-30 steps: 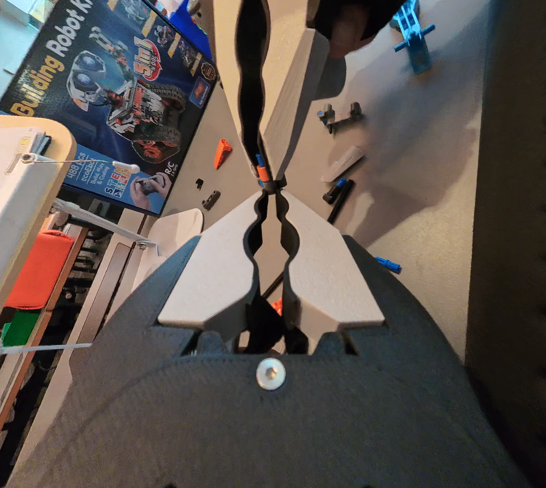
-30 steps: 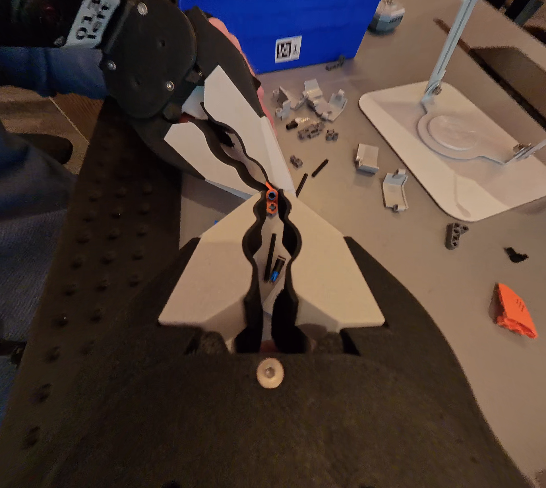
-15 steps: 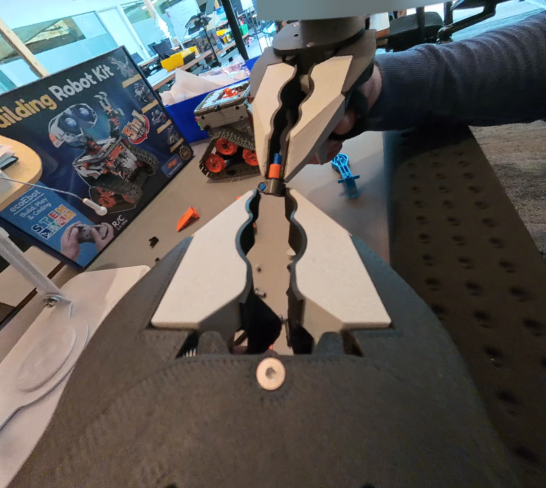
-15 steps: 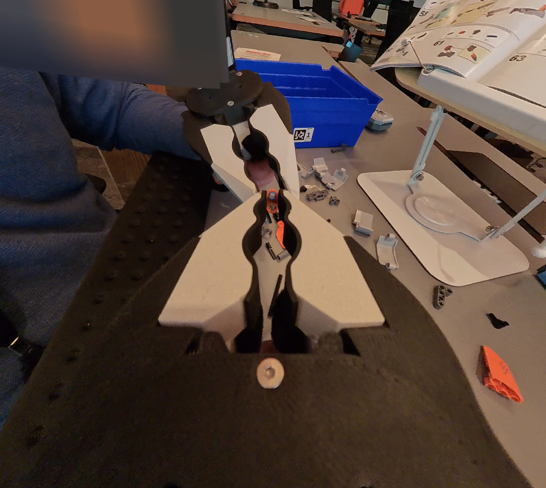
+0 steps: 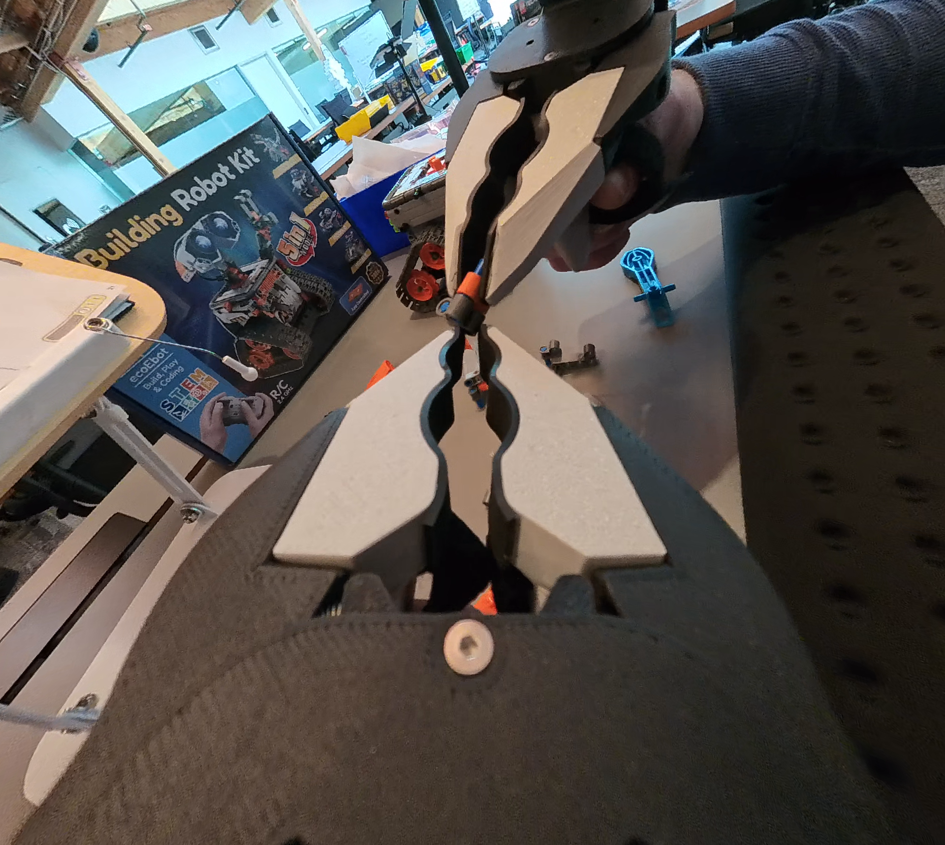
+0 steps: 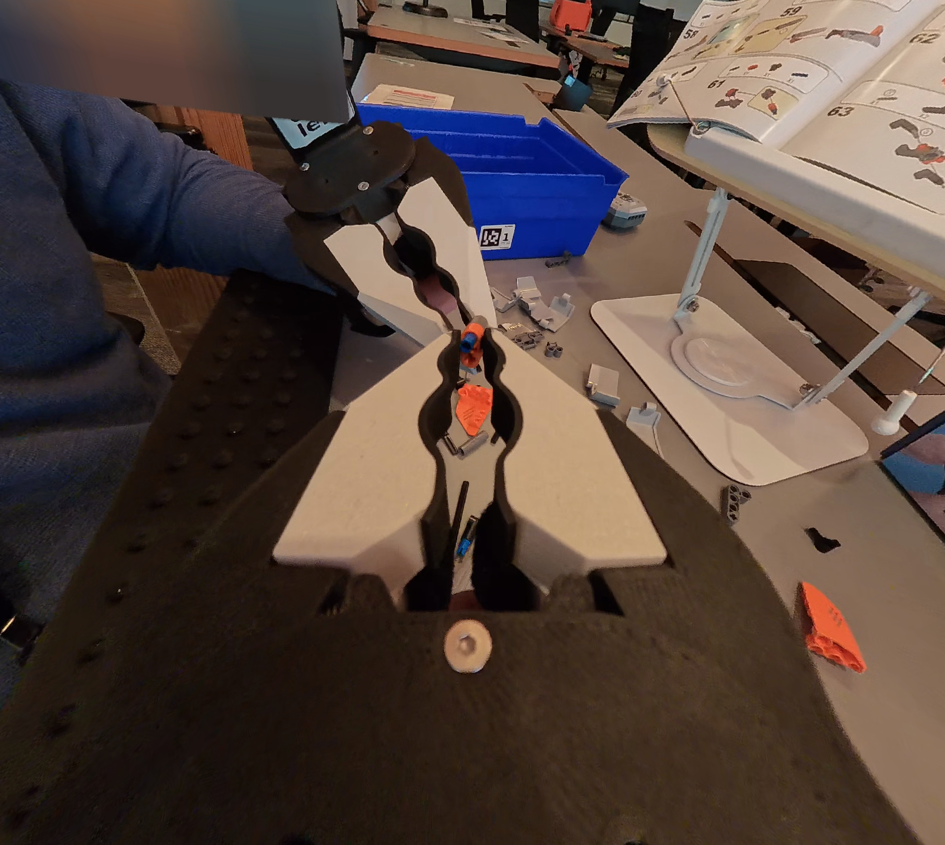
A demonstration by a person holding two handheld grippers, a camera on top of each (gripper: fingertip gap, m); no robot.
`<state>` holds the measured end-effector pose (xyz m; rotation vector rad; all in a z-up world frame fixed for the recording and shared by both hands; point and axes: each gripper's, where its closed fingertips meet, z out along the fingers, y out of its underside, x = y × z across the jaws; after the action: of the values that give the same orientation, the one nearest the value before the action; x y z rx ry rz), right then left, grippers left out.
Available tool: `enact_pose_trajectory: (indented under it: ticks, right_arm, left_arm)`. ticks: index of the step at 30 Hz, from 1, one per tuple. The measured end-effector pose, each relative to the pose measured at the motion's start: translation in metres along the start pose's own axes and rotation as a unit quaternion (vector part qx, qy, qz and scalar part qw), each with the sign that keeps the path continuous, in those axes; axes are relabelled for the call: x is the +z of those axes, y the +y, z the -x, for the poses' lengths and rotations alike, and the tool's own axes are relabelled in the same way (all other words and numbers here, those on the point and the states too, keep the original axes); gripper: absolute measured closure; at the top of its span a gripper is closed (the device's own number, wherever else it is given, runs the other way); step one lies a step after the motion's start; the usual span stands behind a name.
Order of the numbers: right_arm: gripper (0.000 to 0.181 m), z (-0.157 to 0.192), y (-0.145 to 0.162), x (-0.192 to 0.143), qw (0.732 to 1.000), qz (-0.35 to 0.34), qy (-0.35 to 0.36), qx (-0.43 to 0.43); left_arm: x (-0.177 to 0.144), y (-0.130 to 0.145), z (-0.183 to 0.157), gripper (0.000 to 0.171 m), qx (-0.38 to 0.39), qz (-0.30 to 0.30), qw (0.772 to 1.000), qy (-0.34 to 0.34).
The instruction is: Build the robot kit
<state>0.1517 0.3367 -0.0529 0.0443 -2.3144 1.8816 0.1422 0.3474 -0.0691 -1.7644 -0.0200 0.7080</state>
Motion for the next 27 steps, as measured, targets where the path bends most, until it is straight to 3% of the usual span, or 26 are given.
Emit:
enact_pose_trajectory:
  ticks: [6,13,27]
  right_arm:
    - [0.175,-0.003,-0.002,-0.001,1.0,-0.007,0.009,-0.003]
    - [0.175,-0.005,-0.006,-0.005,1.0,-0.02,0.014,-0.011]
    - [0.176,0.003,-0.005,-0.007,0.998,-0.017,0.003,-0.053]
  left_arm:
    - [0.0,-0.001,0.003,0.169,-0.017,-0.007,1.0,-0.001]
    - [-0.003,-0.004,0.007,0.152,-0.03,-0.028,0.999,0.005]
    - [-0.008,-0.017,0.002,0.155,-0.014,-0.061,0.998,0.014]
